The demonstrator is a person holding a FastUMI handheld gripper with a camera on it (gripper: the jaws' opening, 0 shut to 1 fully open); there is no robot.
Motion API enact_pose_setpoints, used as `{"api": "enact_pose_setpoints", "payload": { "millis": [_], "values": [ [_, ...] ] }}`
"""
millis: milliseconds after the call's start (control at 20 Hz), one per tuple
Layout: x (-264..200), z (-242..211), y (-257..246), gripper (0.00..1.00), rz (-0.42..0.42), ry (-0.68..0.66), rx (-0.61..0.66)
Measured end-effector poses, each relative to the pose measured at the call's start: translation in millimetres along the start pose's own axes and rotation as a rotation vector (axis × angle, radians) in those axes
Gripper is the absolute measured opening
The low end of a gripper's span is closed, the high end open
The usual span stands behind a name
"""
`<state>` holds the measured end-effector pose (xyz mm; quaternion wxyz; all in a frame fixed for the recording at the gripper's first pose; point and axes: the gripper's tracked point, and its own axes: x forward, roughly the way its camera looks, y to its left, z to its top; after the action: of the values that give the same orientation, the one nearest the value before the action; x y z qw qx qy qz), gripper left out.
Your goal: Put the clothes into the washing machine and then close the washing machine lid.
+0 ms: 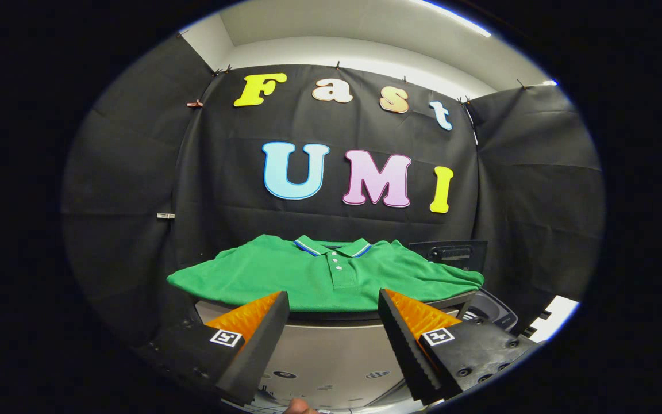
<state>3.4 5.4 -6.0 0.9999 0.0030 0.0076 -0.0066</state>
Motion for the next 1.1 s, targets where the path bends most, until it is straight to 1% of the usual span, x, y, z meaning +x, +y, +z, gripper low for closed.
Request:
{"api": "enact_pose_setpoints", "payload": {
  "millis": [700,1100],
  "values": [
    [4,-14,3,0.98,-0.005,0.030,0.010],
    [6,-22,-3,0.97,-0.022,0.049,0.010]
  ]
}}
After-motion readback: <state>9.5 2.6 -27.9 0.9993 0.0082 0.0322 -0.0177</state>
